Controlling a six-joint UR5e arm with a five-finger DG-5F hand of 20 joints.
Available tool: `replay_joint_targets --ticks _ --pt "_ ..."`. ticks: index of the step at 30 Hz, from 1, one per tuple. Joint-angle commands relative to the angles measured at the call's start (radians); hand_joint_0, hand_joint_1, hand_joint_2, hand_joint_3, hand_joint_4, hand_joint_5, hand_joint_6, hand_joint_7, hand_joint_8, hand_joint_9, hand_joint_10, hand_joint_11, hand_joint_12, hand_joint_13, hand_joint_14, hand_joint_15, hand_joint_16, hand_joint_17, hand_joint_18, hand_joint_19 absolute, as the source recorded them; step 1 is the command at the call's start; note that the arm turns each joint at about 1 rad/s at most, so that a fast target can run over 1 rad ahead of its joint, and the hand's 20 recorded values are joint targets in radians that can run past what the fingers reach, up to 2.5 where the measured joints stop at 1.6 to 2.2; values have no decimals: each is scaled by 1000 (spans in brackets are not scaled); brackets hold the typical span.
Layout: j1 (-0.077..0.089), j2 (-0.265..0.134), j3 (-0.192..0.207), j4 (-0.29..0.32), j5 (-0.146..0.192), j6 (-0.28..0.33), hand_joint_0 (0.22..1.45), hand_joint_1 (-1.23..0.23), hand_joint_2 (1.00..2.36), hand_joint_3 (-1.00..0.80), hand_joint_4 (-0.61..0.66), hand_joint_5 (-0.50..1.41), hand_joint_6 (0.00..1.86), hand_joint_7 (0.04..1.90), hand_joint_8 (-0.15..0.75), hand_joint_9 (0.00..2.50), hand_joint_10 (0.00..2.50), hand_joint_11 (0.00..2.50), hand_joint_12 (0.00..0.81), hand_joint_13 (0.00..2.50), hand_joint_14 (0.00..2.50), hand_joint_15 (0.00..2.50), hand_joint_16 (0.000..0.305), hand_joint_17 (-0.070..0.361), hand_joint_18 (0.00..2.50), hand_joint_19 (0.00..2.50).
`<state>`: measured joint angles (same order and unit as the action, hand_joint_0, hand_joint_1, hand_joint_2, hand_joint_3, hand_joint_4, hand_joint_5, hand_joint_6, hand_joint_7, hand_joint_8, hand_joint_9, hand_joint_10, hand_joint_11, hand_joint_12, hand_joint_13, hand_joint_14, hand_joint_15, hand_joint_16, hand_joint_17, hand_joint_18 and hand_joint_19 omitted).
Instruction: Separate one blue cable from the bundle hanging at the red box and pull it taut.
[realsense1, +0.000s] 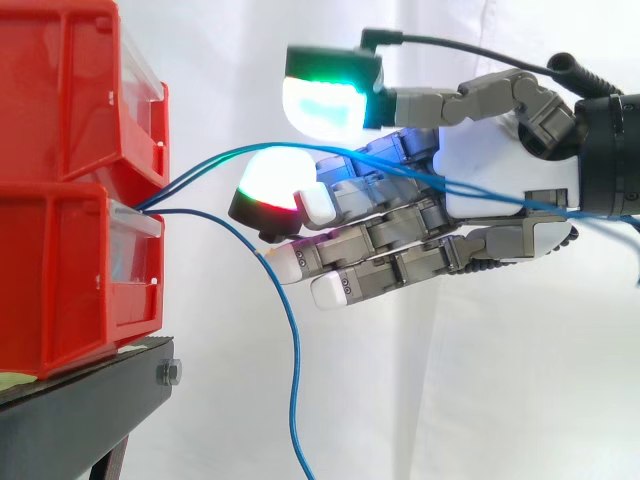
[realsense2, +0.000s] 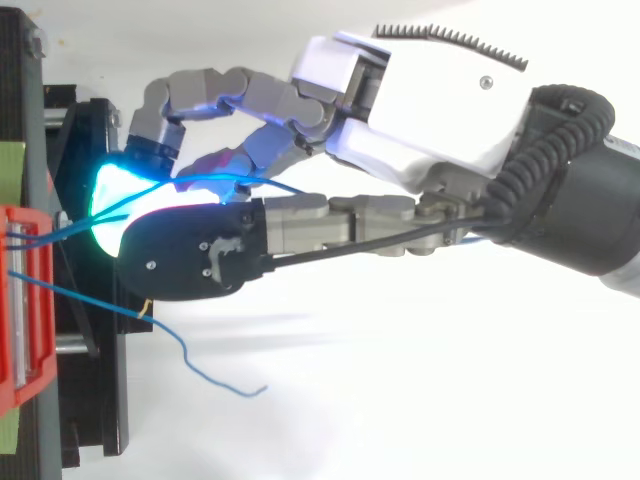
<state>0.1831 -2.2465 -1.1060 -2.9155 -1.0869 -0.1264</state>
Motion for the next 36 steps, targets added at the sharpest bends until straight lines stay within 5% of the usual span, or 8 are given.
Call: replay_joint_targets --ticks 1,9,12,17,31,36 --pt "1 1 0 -1 1 -7 773 -637 1019 -207 280 -112 503 1072 288 980 19 676 317 743 12 331 32 72 632 430" --pt "1 1 0 1 16 -10 796 -750 1017 -265 239 -108 503 1139 286 963 20 717 317 751 12 346 32 71 646 434" --pt "3 1 0 1 21 -9 663 -775 1004 -439 241 -114 503 1149 282 941 18 722 318 756 12 340 32 72 684 389" --pt "6 -1 -1 1 35 -6 619 -457 1000 -500 248 -103 503 1168 286 957 21 706 314 743 13 344 32 72 662 409" --pt "7 1 -1 9 44 -4 773 -715 1019 -71 222 -108 503 1167 286 982 18 725 316 751 12 350 31 70 636 455" --pt "15 -1 -1 13 44 -4 618 -617 1004 -452 249 -110 503 1161 288 963 20 729 318 754 13 346 32 71 679 404"
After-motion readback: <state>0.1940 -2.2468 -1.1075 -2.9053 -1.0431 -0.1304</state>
